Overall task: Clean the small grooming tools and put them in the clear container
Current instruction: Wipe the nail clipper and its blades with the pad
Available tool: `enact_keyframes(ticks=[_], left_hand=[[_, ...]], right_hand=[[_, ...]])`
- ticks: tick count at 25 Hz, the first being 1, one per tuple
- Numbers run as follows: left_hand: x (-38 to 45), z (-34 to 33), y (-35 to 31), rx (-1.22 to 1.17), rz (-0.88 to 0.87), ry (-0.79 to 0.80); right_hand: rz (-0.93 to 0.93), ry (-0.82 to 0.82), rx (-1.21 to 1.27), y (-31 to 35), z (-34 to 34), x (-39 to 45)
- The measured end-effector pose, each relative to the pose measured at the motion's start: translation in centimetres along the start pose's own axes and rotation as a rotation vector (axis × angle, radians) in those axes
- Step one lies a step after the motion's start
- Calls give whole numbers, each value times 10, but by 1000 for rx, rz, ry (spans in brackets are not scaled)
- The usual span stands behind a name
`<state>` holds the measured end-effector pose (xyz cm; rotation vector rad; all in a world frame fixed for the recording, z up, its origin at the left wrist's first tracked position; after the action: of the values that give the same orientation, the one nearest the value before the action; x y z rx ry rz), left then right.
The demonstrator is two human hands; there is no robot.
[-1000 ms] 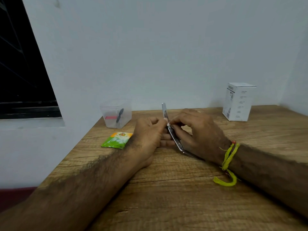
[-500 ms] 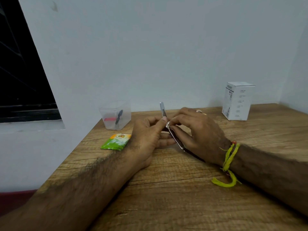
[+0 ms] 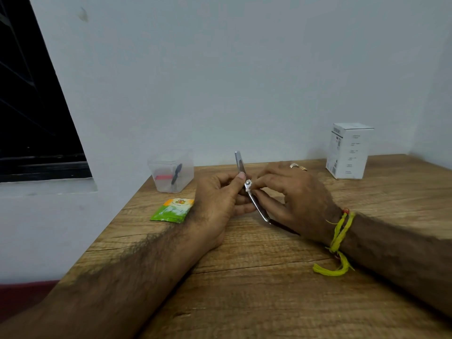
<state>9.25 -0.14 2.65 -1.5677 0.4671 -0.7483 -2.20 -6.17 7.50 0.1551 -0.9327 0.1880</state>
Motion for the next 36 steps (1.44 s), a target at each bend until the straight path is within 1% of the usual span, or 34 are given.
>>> enact_keyframes(ticks=[3,6,9,14,19,23,25,27,30,32,36], left_hand=[[0,1,-1,2,-7,-11],[1,2,0,14,-20,-15],[2,3,1,26,-24,-21],[3,5,1,13,-13,-34],[1,4,1,10,-9,-38],[2,4,0,15,-5,-39],[2,4,1,10,1,-41],[3,6,2,-5,6,-48],[2,6,1,4,7,-52],[1,5,0,-7,7,-48],[1,6,1,-9,16,-66]], right_hand=[[3,9,14,3,0,1],[28,7,-42,7,-1,1],[1,-1,-6,2,1,-1],[12,-18,-14,6,1,0],[11,-3,-32,5,2,-1],[15,30,1,6,-2,-2],[11,17,-33,5,0,-2],[-5,4,-7,4,1,-1],[12,33,-4,5,-4,-2],[8,18,-25,5,-1,-2],[-21,24,88,2,1,-3]])
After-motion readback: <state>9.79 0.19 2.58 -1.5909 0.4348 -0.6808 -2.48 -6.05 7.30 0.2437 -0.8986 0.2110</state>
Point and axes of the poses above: each hand's wrist, its own x-axis towards the middle knuckle, its own z-axis out of the back of the hand, y = z × x, the point moved 9 cm from there along x, towards the middle knuckle, and after that the axes turned 10 degrees about x, right-handed, at the moved point
